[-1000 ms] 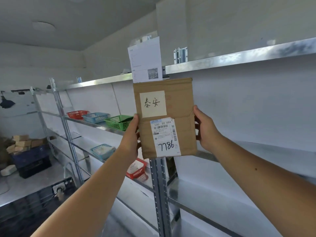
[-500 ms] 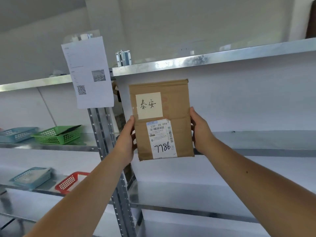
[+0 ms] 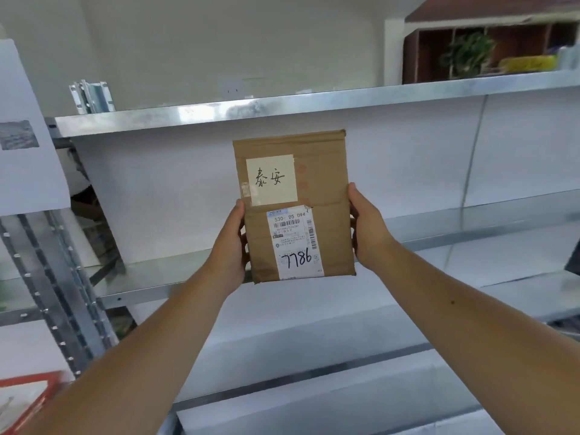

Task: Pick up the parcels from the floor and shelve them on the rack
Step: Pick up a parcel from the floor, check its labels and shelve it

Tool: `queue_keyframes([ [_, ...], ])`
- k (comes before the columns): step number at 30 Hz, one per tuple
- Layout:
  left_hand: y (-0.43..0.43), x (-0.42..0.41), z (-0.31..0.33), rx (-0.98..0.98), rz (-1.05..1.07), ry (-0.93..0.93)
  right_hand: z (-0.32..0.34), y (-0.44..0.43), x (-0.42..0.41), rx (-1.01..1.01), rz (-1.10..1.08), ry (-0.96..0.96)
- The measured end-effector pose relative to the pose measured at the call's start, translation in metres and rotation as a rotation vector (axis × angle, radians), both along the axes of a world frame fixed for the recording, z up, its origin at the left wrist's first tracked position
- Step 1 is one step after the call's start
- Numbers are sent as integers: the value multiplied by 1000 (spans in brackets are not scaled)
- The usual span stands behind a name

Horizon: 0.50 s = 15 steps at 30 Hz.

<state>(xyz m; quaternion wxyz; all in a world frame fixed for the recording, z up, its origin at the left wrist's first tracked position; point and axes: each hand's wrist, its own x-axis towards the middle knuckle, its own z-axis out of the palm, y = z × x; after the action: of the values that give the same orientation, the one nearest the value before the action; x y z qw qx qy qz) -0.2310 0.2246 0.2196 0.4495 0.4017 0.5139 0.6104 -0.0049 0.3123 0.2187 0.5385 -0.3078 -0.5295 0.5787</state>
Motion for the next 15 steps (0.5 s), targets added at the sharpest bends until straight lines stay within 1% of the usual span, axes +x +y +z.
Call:
queue_keyframes([
  [6, 47, 72, -4, 15, -146, 32, -12, 24, 76, -23, -111, 30],
  [9, 70, 110, -4, 19, -184, 35, -8, 37, 115, -74, -164, 80],
  [15, 115, 188, -1, 106, -244, 50, -2, 58, 190, -80, -256, 110],
])
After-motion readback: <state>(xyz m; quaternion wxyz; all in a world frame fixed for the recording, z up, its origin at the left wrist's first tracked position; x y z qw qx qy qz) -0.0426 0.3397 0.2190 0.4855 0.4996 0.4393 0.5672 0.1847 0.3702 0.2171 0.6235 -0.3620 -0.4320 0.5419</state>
